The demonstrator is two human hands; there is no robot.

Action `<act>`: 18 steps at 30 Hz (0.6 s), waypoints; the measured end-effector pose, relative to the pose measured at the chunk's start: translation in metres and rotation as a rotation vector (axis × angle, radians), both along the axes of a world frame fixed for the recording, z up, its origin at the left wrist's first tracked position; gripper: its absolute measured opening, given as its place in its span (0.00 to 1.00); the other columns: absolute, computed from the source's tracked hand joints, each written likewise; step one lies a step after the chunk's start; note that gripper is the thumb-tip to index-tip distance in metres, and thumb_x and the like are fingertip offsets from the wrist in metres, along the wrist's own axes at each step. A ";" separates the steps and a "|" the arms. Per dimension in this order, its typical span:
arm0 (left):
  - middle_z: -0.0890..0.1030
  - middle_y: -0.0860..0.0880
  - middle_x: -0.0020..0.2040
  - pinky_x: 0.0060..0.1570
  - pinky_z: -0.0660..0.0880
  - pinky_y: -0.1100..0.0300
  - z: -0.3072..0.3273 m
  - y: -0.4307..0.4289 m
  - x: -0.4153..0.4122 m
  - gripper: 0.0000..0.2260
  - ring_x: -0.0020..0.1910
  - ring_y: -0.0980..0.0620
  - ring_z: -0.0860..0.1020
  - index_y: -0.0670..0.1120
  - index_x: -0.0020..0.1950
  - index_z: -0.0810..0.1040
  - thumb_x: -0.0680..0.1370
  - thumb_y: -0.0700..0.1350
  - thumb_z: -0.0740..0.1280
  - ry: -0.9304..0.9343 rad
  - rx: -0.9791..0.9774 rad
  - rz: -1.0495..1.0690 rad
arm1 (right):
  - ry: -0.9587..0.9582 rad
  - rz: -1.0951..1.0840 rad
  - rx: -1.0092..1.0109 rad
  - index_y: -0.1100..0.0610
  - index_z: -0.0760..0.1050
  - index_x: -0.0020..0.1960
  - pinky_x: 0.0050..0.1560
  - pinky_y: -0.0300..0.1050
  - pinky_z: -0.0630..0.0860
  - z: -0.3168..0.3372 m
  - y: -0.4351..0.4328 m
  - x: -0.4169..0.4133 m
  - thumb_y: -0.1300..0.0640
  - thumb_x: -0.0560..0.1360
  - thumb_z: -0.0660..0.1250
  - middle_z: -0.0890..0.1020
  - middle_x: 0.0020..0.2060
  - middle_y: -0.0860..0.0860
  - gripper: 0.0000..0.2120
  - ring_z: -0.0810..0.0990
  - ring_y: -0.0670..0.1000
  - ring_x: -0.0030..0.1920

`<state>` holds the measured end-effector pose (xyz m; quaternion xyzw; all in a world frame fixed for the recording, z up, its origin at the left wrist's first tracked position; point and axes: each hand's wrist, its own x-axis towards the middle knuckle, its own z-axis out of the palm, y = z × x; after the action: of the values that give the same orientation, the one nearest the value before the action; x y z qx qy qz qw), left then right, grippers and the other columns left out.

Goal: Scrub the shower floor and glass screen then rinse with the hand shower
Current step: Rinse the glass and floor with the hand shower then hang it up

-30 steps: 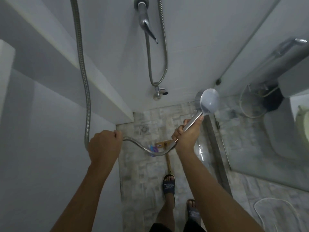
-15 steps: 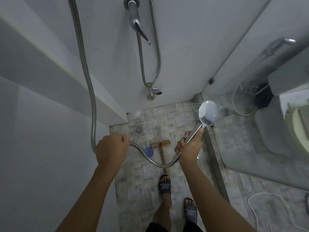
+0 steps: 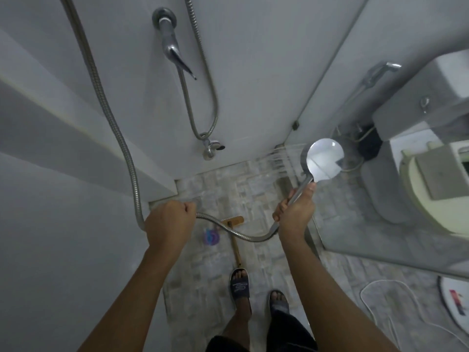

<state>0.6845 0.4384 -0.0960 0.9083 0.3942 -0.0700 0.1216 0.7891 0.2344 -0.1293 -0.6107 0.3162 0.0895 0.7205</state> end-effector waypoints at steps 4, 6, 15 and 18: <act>0.80 0.40 0.32 0.34 0.69 0.57 0.005 -0.026 0.030 0.20 0.31 0.42 0.76 0.38 0.35 0.82 0.79 0.49 0.60 -0.007 -0.001 -0.067 | -0.009 -0.033 0.019 0.58 0.68 0.40 0.25 0.41 0.61 0.011 -0.026 0.015 0.30 0.75 0.53 0.64 0.23 0.52 0.30 0.62 0.50 0.22; 0.78 0.41 0.30 0.33 0.69 0.57 0.006 -0.038 0.048 0.21 0.30 0.42 0.76 0.39 0.34 0.82 0.79 0.49 0.59 -0.010 0.000 -0.096 | 0.006 -0.075 0.032 0.57 0.67 0.38 0.25 0.41 0.61 0.014 -0.042 0.027 0.31 0.78 0.52 0.64 0.23 0.52 0.29 0.61 0.50 0.22; 0.72 0.46 0.28 0.31 0.66 0.59 -0.005 -0.086 0.106 0.21 0.29 0.44 0.72 0.41 0.34 0.83 0.80 0.50 0.60 0.043 0.021 -0.161 | -0.118 0.013 -0.065 0.58 0.69 0.40 0.25 0.42 0.62 0.007 -0.093 0.090 0.32 0.75 0.53 0.65 0.27 0.56 0.29 0.62 0.51 0.24; 0.70 0.47 0.27 0.30 0.66 0.59 -0.009 -0.099 0.121 0.21 0.28 0.46 0.71 0.42 0.35 0.82 0.80 0.51 0.59 0.084 0.004 -0.136 | -0.110 0.052 -0.075 0.58 0.69 0.40 0.26 0.43 0.62 0.000 -0.102 0.116 0.31 0.74 0.53 0.65 0.28 0.56 0.30 0.62 0.51 0.25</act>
<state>0.8057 0.3394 -0.1053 0.9294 0.3365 -0.1154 0.0980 0.9048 0.1325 -0.1295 -0.6490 0.2635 0.0626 0.7109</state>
